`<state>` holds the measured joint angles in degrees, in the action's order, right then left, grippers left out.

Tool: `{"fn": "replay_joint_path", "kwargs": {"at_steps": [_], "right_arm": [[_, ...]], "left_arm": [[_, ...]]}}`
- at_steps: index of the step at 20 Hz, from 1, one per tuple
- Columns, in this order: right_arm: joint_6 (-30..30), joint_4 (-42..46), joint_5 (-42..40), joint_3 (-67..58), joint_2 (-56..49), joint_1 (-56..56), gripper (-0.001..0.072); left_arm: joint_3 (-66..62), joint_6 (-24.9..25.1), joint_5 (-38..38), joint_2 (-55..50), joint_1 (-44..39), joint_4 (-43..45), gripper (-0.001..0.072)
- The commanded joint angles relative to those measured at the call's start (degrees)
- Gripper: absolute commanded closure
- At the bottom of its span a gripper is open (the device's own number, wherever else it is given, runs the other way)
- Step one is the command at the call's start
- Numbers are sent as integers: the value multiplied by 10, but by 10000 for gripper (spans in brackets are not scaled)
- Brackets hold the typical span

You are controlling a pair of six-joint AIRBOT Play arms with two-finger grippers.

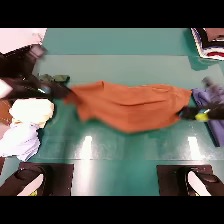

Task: Fold the shirts.

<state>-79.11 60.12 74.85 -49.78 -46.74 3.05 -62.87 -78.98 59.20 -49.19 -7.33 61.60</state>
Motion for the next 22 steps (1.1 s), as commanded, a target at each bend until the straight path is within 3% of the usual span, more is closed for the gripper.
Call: {"fn": "replay_joint_path", "kwargs": {"at_steps": [1, 6, 12, 16, 19, 22], "right_arm": [[-4, 0, 3, -217, 64, 33, 698], [-4, -1, 57, -494, 64, 126, 698], [-40, -1, 142, -699, -19, 143, 699], [-92, 0, 192, -670, -59, 108, 699], [-113, 1, 220, -571, -93, 69, 699], [-130, 34, 215, -466, -150, 21, 699]], "left_arm": [[-201, -18, 21, 87, 32, 76, 682], [-473, -37, 27, 94, 32, 76, 683], [-558, -52, 3, 86, 32, 72, 683], [-557, -50, 29, 16, 32, 73, 683], [-548, -51, 99, -113, 32, 72, 681], [-489, -58, 111, -236, 32, 68, 681]]}}
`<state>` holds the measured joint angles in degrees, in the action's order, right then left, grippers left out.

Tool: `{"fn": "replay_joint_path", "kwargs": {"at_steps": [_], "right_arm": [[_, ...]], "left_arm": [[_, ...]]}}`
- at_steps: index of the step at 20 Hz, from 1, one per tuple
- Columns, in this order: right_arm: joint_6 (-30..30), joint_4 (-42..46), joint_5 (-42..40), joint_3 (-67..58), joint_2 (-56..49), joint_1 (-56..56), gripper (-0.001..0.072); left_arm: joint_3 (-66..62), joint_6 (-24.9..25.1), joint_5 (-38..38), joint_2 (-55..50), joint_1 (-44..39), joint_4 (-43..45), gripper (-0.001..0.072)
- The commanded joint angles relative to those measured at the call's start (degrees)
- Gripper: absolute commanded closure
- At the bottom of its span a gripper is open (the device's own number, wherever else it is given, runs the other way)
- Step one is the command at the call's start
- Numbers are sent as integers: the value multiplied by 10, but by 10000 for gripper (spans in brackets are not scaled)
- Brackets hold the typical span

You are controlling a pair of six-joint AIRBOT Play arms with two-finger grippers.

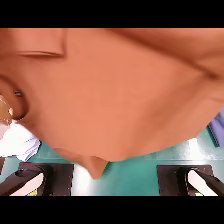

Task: Fold the shirts.

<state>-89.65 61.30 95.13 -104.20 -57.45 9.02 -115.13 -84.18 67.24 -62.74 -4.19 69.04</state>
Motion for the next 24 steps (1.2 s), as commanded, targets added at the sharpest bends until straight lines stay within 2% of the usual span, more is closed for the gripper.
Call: {"fn": "replay_joint_path", "kwargs": {"at_steps": [1, 3, 6, 8, 9, 10, 11, 13, 14, 15, 16, 17, 20, 24], "right_arm": [[-25, 52, 3, 108, -70, -57, 699], [-28, 90, -30, 154, -130, -85, 699], [-2, 87, -111, 176, -227, -100, 696], [18, 78, -136, 153, -282, -100, 695], [34, 55, -137, 135, -303, -96, 686], [46, 24, -134, 113, -324, -88, 515], [48, -5, -130, 91, -339, -80, 318], [64, -50, -115, 49, -361, -61, 303], [76, -66, -93, 38, -360, -48, 304], [85, -75, -69, 36, -355, -35, 305], [93, -76, -42, 37, -346, -24, 306], [99, -77, -28, 47, -332, -15, 306], [124, -78, -53, 153, -255, 8, 306], [128, -78, -101, 320, -163, 31, 306]], "left_arm": [[53, -11, 33, -146, 0, -7, 680], [80, -11, 36, -229, 0, -7, 680], [85, -9, 27, -327, 0, -5, 680], [85, -9, 18, -355, 1, -4, 676], [85, -9, 16, -358, 1, -3, 456], [84, -11, 12, -358, 1, -3, 147], [80, -11, 15, -358, 1, -1, 52], [79, -12, 47, -350, 14, -4, 52], [79, -10, 90, -344, 27, -3, 53], [82, -9, 136, -339, 40, -1, 93], [93, -9, 169, -332, 56, -2, 166], [118, -9, 178, -316, 68, -3, 163], [278, 6, 134, -224, 83, -5, 163], [560, 6, 46, -93, 83, -9, 163]]}}
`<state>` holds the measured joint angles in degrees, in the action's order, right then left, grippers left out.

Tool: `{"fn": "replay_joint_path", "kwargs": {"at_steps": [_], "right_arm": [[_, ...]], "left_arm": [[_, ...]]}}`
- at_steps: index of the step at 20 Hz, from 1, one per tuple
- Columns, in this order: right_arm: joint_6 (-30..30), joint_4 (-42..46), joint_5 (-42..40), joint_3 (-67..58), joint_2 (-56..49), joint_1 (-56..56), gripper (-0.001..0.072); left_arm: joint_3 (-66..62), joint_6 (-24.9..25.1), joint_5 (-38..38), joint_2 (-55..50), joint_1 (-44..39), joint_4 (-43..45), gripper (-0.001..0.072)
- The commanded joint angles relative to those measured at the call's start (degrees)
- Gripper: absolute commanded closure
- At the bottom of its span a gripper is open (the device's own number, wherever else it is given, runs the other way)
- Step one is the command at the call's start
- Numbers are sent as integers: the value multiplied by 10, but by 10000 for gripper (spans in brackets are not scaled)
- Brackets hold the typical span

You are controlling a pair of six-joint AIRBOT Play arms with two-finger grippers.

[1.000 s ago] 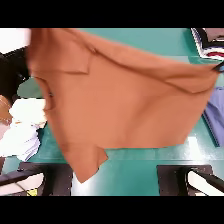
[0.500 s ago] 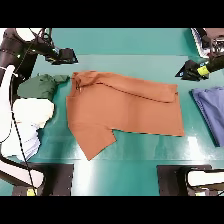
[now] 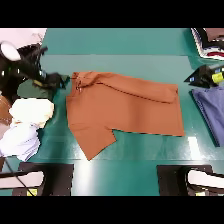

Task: Fold the shirts.

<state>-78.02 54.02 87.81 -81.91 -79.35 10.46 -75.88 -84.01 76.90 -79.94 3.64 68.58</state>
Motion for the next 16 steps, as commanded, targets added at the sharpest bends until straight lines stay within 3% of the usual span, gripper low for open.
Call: {"fn": "replay_joint_path", "kwargs": {"at_steps": [1, 5, 11, 14, 15, 16], "right_arm": [[12, -5, -35, 125, 70, 16, 306], [12, -6, -45, 190, 104, 12, 306], [12, -5, -48, 214, 116, 12, 306], [12, -5, -48, 214, 116, 12, 306], [12, -5, -48, 214, 116, 12, 306], [12, -4, -47, 214, 116, 12, 306]], "left_arm": [[220, 4, -70, 98, 5, -13, 163], [334, 12, -90, 122, 5, -52, 163], [384, 77, -133, 121, 5, -158, 164], [401, 82, -139, 121, 5, -167, 166], [400, 79, -145, 122, 5, -168, 260], [398, 79, -152, 122, 5, -170, 548]]}}
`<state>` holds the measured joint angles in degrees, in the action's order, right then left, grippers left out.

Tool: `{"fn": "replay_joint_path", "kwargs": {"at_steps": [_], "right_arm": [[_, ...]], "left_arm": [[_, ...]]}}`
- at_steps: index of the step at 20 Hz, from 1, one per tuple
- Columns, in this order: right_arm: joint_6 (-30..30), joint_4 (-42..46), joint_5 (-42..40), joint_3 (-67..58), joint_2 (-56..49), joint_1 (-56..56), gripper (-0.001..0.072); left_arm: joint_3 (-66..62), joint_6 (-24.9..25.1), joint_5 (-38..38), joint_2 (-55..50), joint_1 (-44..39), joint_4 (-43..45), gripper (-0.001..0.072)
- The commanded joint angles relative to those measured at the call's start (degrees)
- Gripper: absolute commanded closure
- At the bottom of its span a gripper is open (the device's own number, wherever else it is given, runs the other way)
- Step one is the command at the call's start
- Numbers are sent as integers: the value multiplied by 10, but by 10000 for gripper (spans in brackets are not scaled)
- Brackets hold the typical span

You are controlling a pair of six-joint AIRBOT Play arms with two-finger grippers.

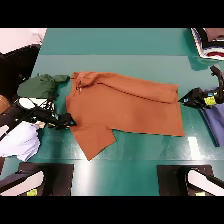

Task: Fold the shirts.

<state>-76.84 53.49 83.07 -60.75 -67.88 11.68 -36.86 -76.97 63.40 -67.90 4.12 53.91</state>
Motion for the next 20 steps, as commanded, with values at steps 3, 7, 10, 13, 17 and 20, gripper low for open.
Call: {"fn": "replay_joint_path", "kwargs": {"at_steps": [3, 7, 10, 13, 17, 20], "right_arm": [[0, 38, 24, 2, 1, 21, 306], [-7, 149, 53, 57, 14, 93, 302], [-7, 166, 14, 154, 16, 161, 294], [-7, 165, -20, 227, 0, 188, 301], [10, 101, -66, 249, -40, 155, 303], [9, 69, -119, 248, -43, 120, 311]], "left_arm": [[-23, 9, -12, 2, 0, -25, 682], [-54, 10, -15, 47, 0, -23, 682], [-59, 10, -14, 63, 0, -23, 681], [-59, 9, -19, 62, 0, -24, 681], [-59, 8, -30, 62, 0, -30, 681], [-59, 8, -28, 62, 0, -30, 681]]}}
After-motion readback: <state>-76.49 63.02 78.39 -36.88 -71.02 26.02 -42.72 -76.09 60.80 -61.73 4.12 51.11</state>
